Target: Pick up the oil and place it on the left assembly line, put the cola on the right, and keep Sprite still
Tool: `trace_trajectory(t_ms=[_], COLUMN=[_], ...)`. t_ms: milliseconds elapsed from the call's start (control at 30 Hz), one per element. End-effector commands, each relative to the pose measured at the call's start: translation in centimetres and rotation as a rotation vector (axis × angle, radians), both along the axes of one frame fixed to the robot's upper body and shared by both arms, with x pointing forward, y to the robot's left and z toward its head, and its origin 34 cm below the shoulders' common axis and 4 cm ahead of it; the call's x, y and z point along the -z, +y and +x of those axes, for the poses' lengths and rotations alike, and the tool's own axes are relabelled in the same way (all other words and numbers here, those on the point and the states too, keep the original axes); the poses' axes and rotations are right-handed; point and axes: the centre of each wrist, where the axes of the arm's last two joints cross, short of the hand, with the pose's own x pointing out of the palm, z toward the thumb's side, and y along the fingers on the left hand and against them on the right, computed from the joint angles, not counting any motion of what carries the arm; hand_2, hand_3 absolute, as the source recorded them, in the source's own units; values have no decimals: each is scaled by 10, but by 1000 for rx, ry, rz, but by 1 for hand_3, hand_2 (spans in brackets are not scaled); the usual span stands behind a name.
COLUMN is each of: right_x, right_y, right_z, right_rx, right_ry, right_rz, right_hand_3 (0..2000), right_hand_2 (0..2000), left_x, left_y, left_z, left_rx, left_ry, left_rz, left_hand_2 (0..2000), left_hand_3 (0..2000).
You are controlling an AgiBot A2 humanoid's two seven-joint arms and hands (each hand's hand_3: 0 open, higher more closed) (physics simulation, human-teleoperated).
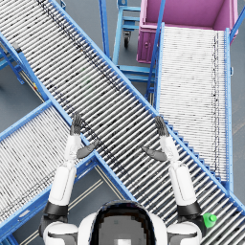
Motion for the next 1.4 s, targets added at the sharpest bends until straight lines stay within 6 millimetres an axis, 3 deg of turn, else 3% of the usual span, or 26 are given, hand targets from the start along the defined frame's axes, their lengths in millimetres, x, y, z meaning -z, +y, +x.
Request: trace_trajectory(t_ms=[33,1400], right_x=[0,0], right_y=[0,0], right_z=[0,0], right_rx=[0,0], right_ry=[0,0], right_rz=[0,0], right_hand_3=[0,0], right_hand_2=[0,0], left_x=[0,0], left_y=[0,0], left_z=[0,0], left_rx=[0,0], left_ry=[0,0], left_rz=[0,0], left_hand_2=[0,0], left_hand_3=[0,0])
